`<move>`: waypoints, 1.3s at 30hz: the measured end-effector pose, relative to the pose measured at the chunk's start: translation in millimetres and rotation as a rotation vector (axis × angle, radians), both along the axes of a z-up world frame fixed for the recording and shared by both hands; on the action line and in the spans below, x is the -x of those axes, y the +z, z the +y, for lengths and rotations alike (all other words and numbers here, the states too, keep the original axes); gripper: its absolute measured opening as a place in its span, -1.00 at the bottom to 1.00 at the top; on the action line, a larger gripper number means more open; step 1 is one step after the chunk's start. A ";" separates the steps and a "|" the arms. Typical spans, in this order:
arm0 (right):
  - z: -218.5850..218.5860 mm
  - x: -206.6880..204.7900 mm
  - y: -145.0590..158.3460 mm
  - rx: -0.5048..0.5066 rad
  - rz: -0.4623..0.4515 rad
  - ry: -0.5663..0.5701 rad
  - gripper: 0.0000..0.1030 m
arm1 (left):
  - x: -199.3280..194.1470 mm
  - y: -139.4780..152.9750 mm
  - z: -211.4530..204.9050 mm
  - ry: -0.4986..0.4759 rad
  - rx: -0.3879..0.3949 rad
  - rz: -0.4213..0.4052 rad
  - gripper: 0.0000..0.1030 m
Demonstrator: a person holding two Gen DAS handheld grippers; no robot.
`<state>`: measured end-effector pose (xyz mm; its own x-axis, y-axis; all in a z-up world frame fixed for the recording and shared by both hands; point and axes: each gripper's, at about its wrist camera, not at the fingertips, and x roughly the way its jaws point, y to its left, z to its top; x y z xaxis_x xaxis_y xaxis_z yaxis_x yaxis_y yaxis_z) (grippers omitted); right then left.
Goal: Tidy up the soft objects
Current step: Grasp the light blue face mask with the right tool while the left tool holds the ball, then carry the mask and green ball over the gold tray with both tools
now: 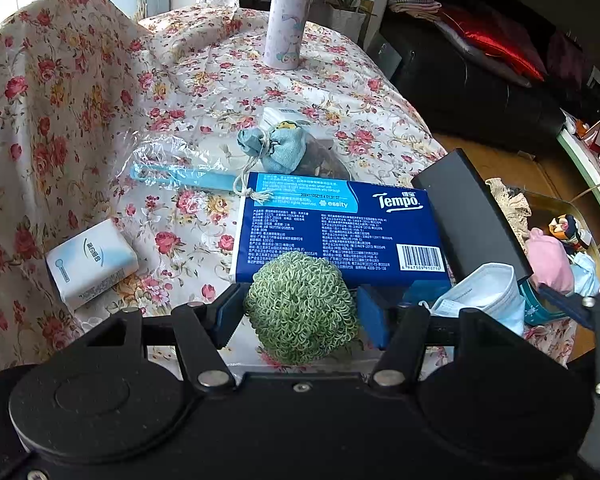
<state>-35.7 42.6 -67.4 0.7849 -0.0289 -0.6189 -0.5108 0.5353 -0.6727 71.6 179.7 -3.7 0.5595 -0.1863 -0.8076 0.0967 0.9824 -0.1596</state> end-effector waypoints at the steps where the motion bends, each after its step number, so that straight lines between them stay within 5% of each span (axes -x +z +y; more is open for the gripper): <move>1: -0.2 -3.2 -5.3 0.027 0.005 0.009 0.70 | 0.0 0.0 0.2 0.000 0.002 0.001 0.12; 3: -1.0 -10.5 -10.2 0.040 0.037 0.000 0.19 | -0.3 0.0 0.5 0.000 0.003 0.002 0.12; 8: -16.8 -37.2 10.1 -0.156 0.177 -0.192 -0.25 | -0.2 0.0 0.6 0.000 0.004 0.003 0.12; 15: -51.1 -50.7 49.6 -0.566 0.452 -0.455 -0.23 | -0.3 -0.8 0.7 -0.001 0.001 0.004 0.12; 16: -55.9 -52.3 48.3 -0.610 0.494 -0.491 -0.18 | -0.5 -1.0 0.6 -0.002 0.000 0.005 0.12; 18: -61.2 -54.9 44.4 -0.671 0.549 -0.555 0.24 | -0.8 -1.2 0.1 -0.004 -0.003 0.006 0.12; 20: -63.5 -50.8 39.8 -0.644 0.510 -0.568 0.54 | -0.8 -1.3 -0.3 -0.004 -0.005 0.007 0.12; 25: -49.5 -24.2 35.7 -0.490 0.357 -0.434 0.85 | -0.8 -1.9 -0.5 -0.005 -0.004 0.010 0.12; 33: -16.4 -0.6 25.4 -0.307 0.234 -0.211 0.93 | -0.4 -2.4 -1.2 -0.005 -0.006 0.010 0.12; 35: -12.9 -0.5 17.0 -0.257 0.241 -0.192 0.76 | -0.4 -2.4 -1.6 -0.004 -0.007 0.010 0.12; 38: -20.7 -8.1 13.0 -0.279 0.317 -0.238 0.00 | -0.1 -2.6 -1.2 -0.004 -0.009 0.010 0.12; 39: -27.0 -12.2 14.1 -0.318 0.340 -0.273 -0.12 | 0.5 -2.6 -0.4 -0.005 -0.010 0.010 0.12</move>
